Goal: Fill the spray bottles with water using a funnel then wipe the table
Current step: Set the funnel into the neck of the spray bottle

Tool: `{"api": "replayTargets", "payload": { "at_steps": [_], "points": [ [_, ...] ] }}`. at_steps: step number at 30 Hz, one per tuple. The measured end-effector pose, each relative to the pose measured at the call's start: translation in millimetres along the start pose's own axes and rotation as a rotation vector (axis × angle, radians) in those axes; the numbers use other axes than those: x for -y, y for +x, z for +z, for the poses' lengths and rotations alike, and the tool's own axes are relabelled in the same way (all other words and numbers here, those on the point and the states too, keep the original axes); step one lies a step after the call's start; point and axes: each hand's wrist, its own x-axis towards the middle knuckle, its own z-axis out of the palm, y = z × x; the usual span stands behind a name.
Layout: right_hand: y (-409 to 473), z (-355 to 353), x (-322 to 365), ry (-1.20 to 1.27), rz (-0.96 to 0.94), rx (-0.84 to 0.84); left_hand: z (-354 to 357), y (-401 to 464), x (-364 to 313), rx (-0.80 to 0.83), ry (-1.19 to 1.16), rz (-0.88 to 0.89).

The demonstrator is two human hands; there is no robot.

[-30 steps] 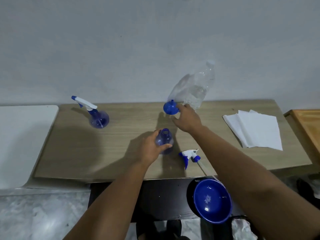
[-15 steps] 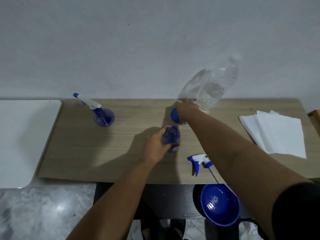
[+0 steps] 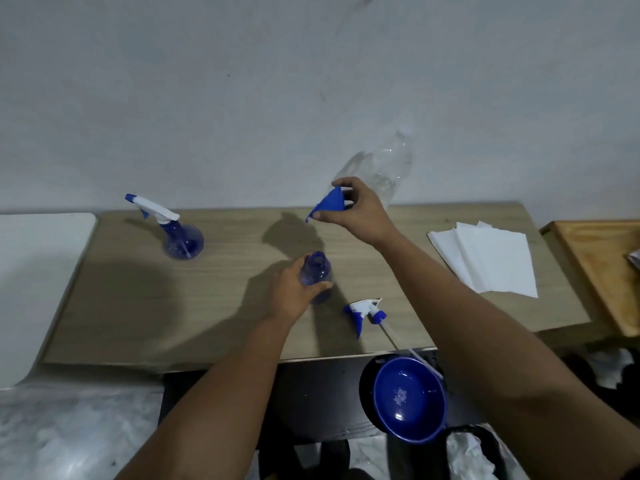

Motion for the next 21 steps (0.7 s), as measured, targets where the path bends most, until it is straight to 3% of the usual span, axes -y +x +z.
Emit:
{"api": "replayTargets", "payload": {
  "at_steps": [3,7,17,21],
  "points": [
    [-36.5,5.5,2.7,0.223,0.013,-0.010,5.4,-4.6,-6.5,-0.008,0.025,-0.016],
    [-68.0,21.8,-21.3,0.323,-0.022,-0.057,6.8,-5.7,-10.8,-0.025,0.085,-0.053],
    [-94.2,35.6,-59.2,0.231,-0.121,-0.054,9.7,-4.2,-2.7,-0.055,0.251,-0.112],
    [-102.4,20.8,-53.0,0.113,-0.107,0.105,-0.6,-10.6,1.3,0.097,0.125,-0.039]
  ]
}}
